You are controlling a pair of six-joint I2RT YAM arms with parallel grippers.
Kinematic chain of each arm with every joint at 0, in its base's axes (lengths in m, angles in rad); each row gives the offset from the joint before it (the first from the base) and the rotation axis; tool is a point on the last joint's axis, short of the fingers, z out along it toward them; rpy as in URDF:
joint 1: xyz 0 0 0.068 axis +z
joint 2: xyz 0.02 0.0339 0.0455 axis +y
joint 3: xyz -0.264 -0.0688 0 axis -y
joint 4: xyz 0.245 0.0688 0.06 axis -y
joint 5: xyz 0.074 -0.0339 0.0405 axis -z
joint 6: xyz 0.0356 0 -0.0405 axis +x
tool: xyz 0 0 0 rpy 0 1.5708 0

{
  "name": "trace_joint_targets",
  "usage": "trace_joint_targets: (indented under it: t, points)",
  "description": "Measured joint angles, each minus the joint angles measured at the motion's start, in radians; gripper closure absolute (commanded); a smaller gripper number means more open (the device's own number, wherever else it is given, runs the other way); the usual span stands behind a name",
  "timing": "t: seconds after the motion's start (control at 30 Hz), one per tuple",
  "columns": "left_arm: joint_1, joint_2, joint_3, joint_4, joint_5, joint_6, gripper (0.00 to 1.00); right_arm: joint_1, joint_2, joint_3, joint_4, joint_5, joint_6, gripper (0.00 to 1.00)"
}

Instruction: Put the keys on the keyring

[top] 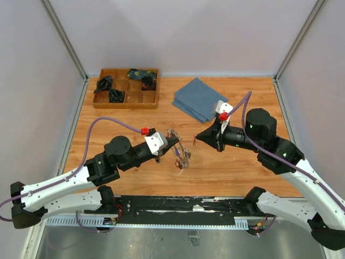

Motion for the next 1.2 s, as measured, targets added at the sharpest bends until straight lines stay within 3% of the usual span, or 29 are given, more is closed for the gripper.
trace_joint_targets:
  t: [0.17,0.47,0.8,1.2]
  points:
    - [-0.131,0.026,0.056,0.003,-0.104,0.104,1.00,0.148,0.013,0.042,-0.019,0.091,-0.071,1.00]
    - [-0.280,0.070,0.074,0.009,-0.295,0.226,1.00,0.307,0.009,0.040,-0.029,0.261,-0.192,1.00]
    - [-0.296,0.082,0.076,0.045,-0.399,0.256,0.99,0.357,-0.008,0.040,-0.025,0.330,-0.263,1.00]
    - [-0.297,0.097,0.077,0.060,-0.415,0.255,0.99,0.357,0.032,0.040,0.009,0.331,-0.264,1.00]
